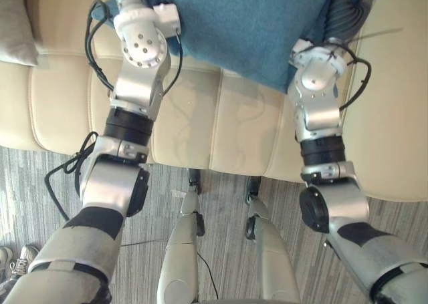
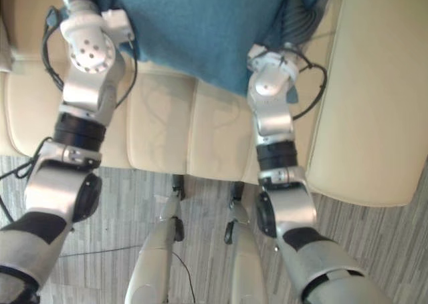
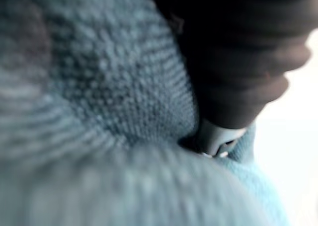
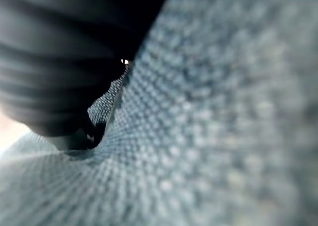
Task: Pick up cushions and gather them together orderly.
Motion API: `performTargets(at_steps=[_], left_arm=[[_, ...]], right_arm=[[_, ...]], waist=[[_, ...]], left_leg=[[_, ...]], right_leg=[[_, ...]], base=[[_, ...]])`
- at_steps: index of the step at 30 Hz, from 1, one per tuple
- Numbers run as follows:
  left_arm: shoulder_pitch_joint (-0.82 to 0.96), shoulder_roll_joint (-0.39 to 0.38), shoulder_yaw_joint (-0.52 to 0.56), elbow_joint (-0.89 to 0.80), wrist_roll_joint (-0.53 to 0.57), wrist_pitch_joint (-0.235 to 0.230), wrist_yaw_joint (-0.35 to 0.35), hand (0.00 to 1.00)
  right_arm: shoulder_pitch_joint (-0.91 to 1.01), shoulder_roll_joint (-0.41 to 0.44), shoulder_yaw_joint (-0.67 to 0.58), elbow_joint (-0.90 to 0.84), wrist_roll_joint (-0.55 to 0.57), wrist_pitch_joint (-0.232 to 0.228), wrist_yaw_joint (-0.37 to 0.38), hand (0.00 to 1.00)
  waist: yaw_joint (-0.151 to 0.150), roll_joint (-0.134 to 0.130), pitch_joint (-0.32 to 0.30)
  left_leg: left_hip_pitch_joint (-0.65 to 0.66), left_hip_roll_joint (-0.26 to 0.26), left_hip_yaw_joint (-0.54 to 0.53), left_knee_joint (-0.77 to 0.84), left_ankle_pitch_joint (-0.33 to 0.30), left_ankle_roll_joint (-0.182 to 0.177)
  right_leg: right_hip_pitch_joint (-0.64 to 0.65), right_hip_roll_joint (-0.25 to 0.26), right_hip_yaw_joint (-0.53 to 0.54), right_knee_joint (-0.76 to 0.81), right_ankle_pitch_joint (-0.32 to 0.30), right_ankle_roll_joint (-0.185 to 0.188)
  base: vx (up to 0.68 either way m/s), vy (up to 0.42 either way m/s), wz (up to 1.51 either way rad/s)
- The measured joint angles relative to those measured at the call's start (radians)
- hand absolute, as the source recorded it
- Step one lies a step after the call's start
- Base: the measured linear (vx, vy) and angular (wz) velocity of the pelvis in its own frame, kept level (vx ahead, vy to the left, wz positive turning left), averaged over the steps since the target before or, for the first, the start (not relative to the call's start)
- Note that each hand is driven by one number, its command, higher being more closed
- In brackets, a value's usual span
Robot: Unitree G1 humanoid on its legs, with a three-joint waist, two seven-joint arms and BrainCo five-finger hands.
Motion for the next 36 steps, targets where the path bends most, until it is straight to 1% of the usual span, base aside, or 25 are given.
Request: performTargets(at_steps=[1,3,4,8,10,12,13,15,17,18,21,23,25,27,29,31,32,33,34,35,36], left_arm=[[-0.036,-0.016,0.017,0.053,-0.001,0.008,-0.004,0.00],[-0.069,-0.026,0.030,0.109,-0.001,0.015,-0.016,0.00],[-0.076,-0.033,0.039,0.129,-0.001,0.016,-0.033,0.00],[-0.070,-0.054,0.065,0.201,-0.002,0.033,-0.087,0.00],[-0.050,-0.063,0.085,0.207,-0.004,0.037,-0.100,0.00],[-0.014,-0.070,0.101,0.207,-0.006,0.039,-0.103,0.00],[0.012,-0.074,0.103,0.204,-0.013,0.035,-0.103,0.00],[0.075,-0.092,0.115,0.173,-0.016,0.020,-0.104,0.00],[0.153,-0.108,0.119,0.134,-0.037,0.015,-0.116,0.00],[0.203,-0.109,0.118,0.116,-0.049,0.011,-0.123,0.00],[0.351,-0.107,0.097,0.039,-0.083,0.002,-0.146,0.00],[0.411,-0.100,0.096,-0.001,-0.099,0.000,-0.164,0.00],[0.508,-0.074,0.098,-0.078,-0.131,-0.012,-0.190,0.00],[0.577,-0.054,0.102,-0.113,-0.151,-0.025,-0.210,0.00],[0.672,-0.050,0.127,-0.167,-0.160,-0.031,-0.231,0.00],[0.804,-0.057,0.154,-0.210,-0.160,-0.038,-0.256,0.00],[0.889,-0.072,0.160,-0.218,-0.160,-0.038,-0.273,0.00],[0.926,-0.081,0.160,-0.220,-0.160,-0.037,-0.281,0.00],[1.007,-0.100,0.165,-0.222,-0.160,-0.037,-0.298,0.00],[1.082,-0.120,0.168,-0.223,-0.160,-0.036,-0.314,0.00],[1.175,-0.143,0.168,-0.223,-0.158,-0.035,-0.328,0.00]], right_arm=[[-0.023,-0.009,-0.012,0.029,0.008,0.006,0.003,0.00],[-0.055,-0.025,-0.028,0.087,0.021,0.012,0.022,0.00],[-0.062,-0.039,-0.033,0.114,0.032,0.014,0.036,0.00],[-0.061,-0.065,-0.019,0.145,0.085,0.038,0.092,0.00],[-0.060,-0.067,-0.006,0.145,0.088,0.043,0.114,0.00],[-0.057,-0.067,0.016,0.145,0.088,0.043,0.127,0.00],[-0.051,-0.068,0.019,0.145,0.088,0.042,0.133,0.00],[-0.022,-0.075,0.020,0.130,0.088,0.041,0.143,0.00],[0.041,-0.077,0.022,0.077,0.088,0.037,0.154,0.00],[0.085,-0.078,0.026,0.042,0.088,0.032,0.159,0.00],[0.218,-0.084,0.028,-0.083,0.096,0.004,0.189,0.00],[0.289,-0.095,0.028,-0.144,0.112,-0.010,0.208,0.00],[0.398,-0.109,0.025,-0.214,0.136,-0.027,0.245,0.00],[0.483,-0.111,0.019,-0.244,0.170,-0.036,0.279,0.00],[0.597,-0.109,0.020,-0.280,0.188,-0.038,0.323,0.00],[0.728,-0.101,0.030,-0.311,0.205,-0.044,0.388,0.00],[0.829,-0.087,0.030,-0.336,0.206,-0.050,0.429,0.00],[0.870,-0.078,0.029,-0.338,0.206,-0.054,0.448,0.00],[0.941,-0.058,0.031,-0.339,0.206,-0.057,0.479,0.00],[1.003,-0.043,0.037,-0.339,0.205,-0.059,0.509,0.00],[1.082,-0.024,0.046,-0.336,0.202,-0.065,0.541,0.00]], waist=[[-0.002,0.000,0.000],[-0.005,0.000,0.000],[-0.005,0.000,0.001],[-0.009,-0.001,0.042],[-0.012,0.002,0.056],[-0.024,0.002,0.069],[-0.031,0.002,0.069],[-0.031,0.002,0.069],[-0.029,0.002,0.069],[-0.030,0.002,0.069],[-0.027,0.002,0.069],[-0.026,0.002,0.068],[-0.025,0.002,0.068],[-0.025,0.002,0.067],[-0.022,0.002,0.067],[-0.021,0.005,0.064],[-0.022,0.004,0.055],[-0.022,0.004,0.049],[-0.022,0.005,0.030],[-0.022,0.007,0.000],[-0.025,0.010,-0.045]], left_leg=[[-0.018,0.002,-0.007,0.000,0.002,-0.002],[-0.043,0.003,-0.018,0.000,0.002,-0.003],[-0.054,0.003,-0.021,0.000,0.003,-0.004],[-0.056,0.004,-0.021,-0.008,0.009,-0.013],[-0.059,0.005,-0.019,-0.009,0.009,-0.013],[-0.059,0.005,-0.018,-0.008,0.009,-0.013],[-0.056,0.006,-0.017,-0.007,0.009,-0.013],[-0.036,0.008,-0.017,-0.005,0.009,-0.013],[0.000,0.007,-0.016,-0.005,0.009,-0.013],[0.025,0.003,-0.017,-0.004,0.009,-0.013],[0.096,-0.001,-0.017,-0.004,0.008,-0.014],[0.124,-0.004,-0.018,-0.006,0.007,-0.014],[0.157,-0.002,-0.018,-0.007,0.006,-0.016],[0.186,-0.002,-0.019,-0.009,0.000,-0.023],[0.229,-0.001,-0.019,-0.019,-0.009,-0.028],[0.283,0.005,-0.019,-0.025,-0.039,-0.027],[0.318,0.006,-0.019,-0.024,-0.046,-0.028],[0.335,0.006,-0.019,-0.024,-0.057,-0.028],[0.362,0.006,-0.019,-0.024,-0.069,-0.029],[0.378,0.005,-0.019,-0.023,-0.078,-0.034],[0.394,0.006,-0.019,-0.023,-0.087,-0.034]], right_leg=[[-0.012,0.000,-0.006,-0.005,0.000,0.000],[-0.030,0.000,-0.013,-0.010,0.000,0.000],[-0.039,0.000,-0.021,-0.010,0.000,0.000],[-0.045,0.000,-0.026,-0.005,0.000,0.000],[-0.057,0.000,-0.024,0.010,0.000,0.000],[-0.057,-0.001,-0.024,0.015,0.000,0.000],[-0.057,-0.001,-0.024,0.023,-0.002,-0.002],[-0.051,-0.001,-0.021,0.050,-0.004,-0.004],[-0.030,-0.005,-0.018,0.078,-0.013,-0.006],[-0.009,-0.010,-0.018,0.088,-0.027,-0.006],[0.050,-0.014,-0.007,0.112,-0.052,-0.003],[0.080,-0.017,-0.006,0.111,-0.065,-0.004],[0.111,-0.014,-0.004,0.109,-0.072,-0.006],[0.139,-0.012,-0.002,0.103,-0.082,-0.009],[0.177,-0.009,0.001,0.092,-0.094,-0.011],[0.222,0.003,0.001,0.095,-0.102,-0.016],[0.258,0.003,0.001,0.094,-0.110,-0.015],[0.275,0.004,0.001,0.093,-0.114,-0.014],[0.301,0.004,0.003,0.091,-0.119,-0.012],[0.319,0.005,0.004,0.082,-0.121,-0.011],[0.342,0.007,0.004,0.063,-0.122,-0.011]], base=[[0.06,-0.002,0.09],[0.05,0.011,0.11],[0.05,0.017,0.10],[0.05,0.017,0.03],[0.03,0.019,-0.05],[0.00,0.000,0.00],[0.00,0.000,0.00],[0.01,0.016,-0.02],[0.01,0.007,0.03],[0.02,0.004,0.15],[0.02,-0.007,0.06],[0.02,-0.035,0.05],[0.01,-0.046,-0.02],[-0.02,-0.049,-0.05],[-0.04,-0.047,-0.13],[-0.05,-0.026,-0.16],[-0.04,-0.017,-0.03],[0.00,0.000,0.00],[0.00,0.000,0.00],[0.00,0.000,0.00],[0.05,0.000,-0.01]])
